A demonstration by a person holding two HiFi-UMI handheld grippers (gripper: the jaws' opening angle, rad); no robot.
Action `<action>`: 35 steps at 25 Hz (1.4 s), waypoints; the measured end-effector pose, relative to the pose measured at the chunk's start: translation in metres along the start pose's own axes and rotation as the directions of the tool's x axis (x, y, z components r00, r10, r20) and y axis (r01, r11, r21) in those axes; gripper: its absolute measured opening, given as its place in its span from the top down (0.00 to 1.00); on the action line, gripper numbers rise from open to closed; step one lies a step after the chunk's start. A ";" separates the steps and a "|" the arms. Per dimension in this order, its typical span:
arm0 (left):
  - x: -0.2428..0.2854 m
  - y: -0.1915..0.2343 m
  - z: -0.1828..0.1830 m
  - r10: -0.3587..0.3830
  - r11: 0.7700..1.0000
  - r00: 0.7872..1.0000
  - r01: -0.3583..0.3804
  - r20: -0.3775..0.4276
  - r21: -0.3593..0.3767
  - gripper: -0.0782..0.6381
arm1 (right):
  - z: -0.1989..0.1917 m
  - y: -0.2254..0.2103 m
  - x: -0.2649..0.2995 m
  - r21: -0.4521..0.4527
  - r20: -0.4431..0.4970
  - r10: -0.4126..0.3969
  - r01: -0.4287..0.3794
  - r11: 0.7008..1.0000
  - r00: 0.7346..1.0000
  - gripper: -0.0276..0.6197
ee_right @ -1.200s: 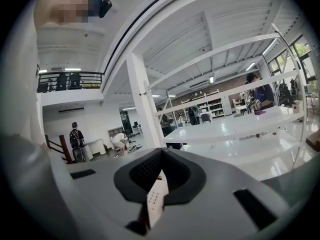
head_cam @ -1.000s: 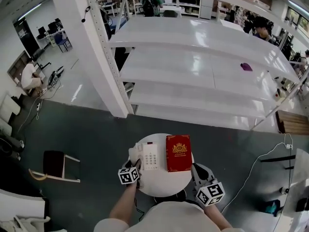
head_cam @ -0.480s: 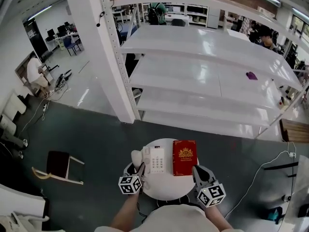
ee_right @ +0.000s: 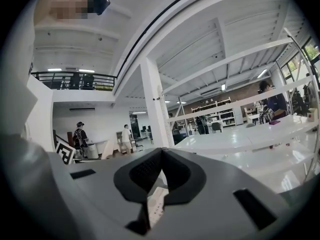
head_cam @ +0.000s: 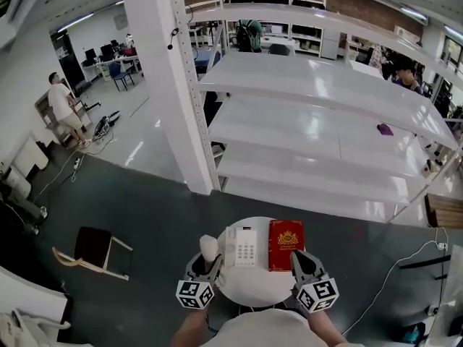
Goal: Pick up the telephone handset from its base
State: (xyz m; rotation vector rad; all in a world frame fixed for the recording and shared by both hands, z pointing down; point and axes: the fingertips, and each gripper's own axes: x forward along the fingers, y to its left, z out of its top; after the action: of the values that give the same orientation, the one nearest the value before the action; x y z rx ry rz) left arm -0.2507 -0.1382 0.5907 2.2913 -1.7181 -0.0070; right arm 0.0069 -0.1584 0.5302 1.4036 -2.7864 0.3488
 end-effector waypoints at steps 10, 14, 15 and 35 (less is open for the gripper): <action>-0.036 -0.007 0.049 -0.020 0.998 0.993 0.013 0.118 0.060 0.58 | 0.013 0.018 0.019 -0.059 0.013 0.028 -0.027 0.998 1.000 0.94; -0.039 -0.010 0.069 -0.027 0.996 0.987 0.013 0.161 0.089 0.58 | 0.017 0.019 0.021 -0.063 0.026 0.030 -0.028 0.998 0.999 0.94; -0.039 -0.010 0.074 -0.028 0.995 0.985 0.011 0.171 0.096 0.58 | 0.018 0.018 0.021 -0.063 0.030 0.028 -0.026 0.998 0.999 0.94; -0.045 -0.015 0.106 -0.014 0.995 0.970 -0.011 0.243 0.101 0.58 | 0.025 0.007 0.014 -0.047 0.063 -0.008 0.011 0.999 0.998 0.95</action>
State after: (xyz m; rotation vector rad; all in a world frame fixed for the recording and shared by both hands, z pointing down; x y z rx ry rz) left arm -0.2675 -0.1147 0.4779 2.4524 -1.8726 -0.2153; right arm -0.0050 -0.1702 0.5056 1.4425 -2.8163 0.2415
